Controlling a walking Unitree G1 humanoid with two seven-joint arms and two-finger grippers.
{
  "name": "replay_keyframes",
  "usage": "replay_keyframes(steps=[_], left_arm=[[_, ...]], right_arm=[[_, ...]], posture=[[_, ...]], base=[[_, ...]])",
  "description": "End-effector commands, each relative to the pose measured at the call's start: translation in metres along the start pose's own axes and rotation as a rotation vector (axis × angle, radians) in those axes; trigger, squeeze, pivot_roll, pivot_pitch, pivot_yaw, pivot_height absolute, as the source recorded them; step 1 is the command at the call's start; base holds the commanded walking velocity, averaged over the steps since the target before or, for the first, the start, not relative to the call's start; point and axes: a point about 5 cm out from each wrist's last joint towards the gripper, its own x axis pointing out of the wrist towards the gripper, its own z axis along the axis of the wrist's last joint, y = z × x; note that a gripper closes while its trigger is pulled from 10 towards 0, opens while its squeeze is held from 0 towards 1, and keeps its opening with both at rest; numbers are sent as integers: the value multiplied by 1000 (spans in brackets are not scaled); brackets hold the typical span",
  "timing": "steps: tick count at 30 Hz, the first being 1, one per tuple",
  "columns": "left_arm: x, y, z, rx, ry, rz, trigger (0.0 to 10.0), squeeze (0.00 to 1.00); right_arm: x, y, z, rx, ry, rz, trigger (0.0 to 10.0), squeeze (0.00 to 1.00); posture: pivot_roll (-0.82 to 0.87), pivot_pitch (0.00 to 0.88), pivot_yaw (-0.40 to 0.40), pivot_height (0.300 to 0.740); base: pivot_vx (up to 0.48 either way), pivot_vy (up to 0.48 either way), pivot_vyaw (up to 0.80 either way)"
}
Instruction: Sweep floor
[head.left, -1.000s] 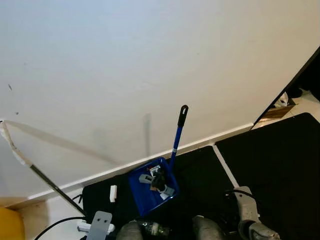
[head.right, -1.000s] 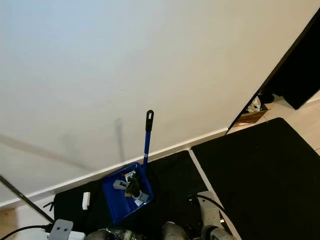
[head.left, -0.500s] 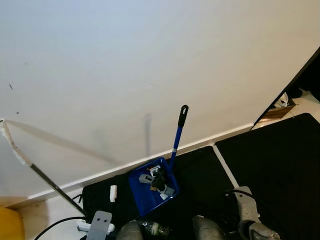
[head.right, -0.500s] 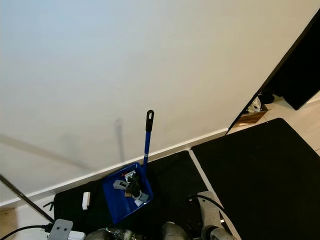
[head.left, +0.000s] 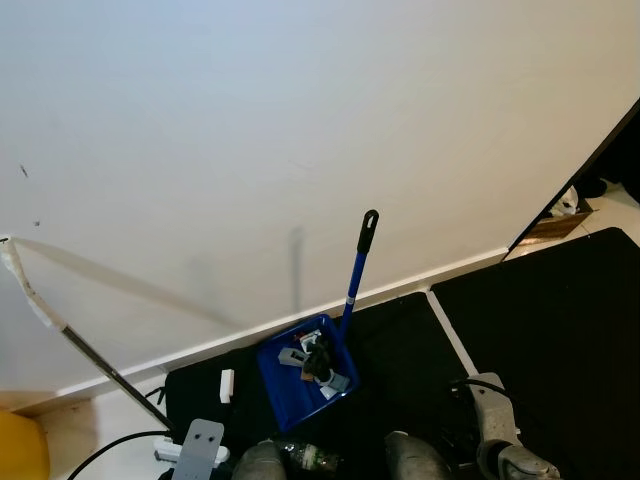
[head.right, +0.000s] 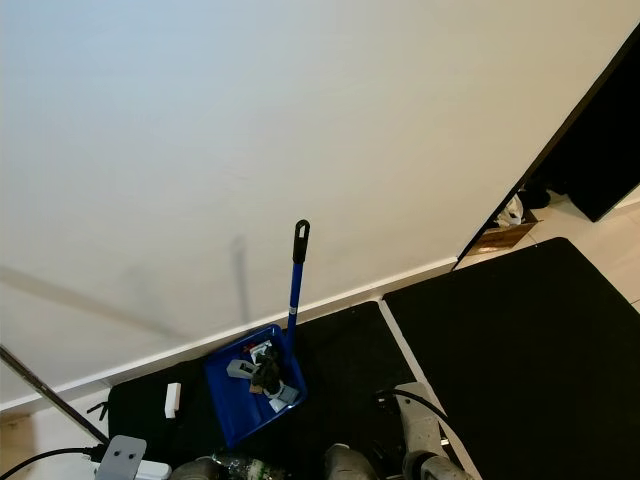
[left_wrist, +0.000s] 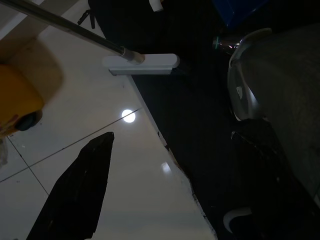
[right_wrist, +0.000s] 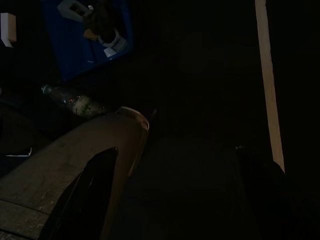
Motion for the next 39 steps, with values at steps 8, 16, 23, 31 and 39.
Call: replay_keyframes(steps=[8,16,23,31,39], left_arm=[[-2,-6,-8,5,30,-16,10000,0],[-3,-7,-9,-1,30,-16,10000,0],[-3,-7,-11,-4,33,-13,10000,0],[-3,-6,-11,4,31,-17,10000,0],[-3,-6,-10,-10,30,-11,10000,0]], right_arm=[[-2,-2,-6,-2,20,-4,10000,0],[-2,-4,-6,-6,24,-8,10000,0],[-2,-3,-6,-4,21,-5,10000,0],[-2,-3,-5,-2,19,-9,10000,0],[-2,-4,-4,-6,19,-5,10000,0]], posture=[[50,103,-62,740],[50,103,-66,740],[46,101,-61,740],[45,99,-64,740],[46,101,-62,740]], base=[[0,0,0],[0,0,0],[0,0,0],[0,0,0],[0,0,0]])
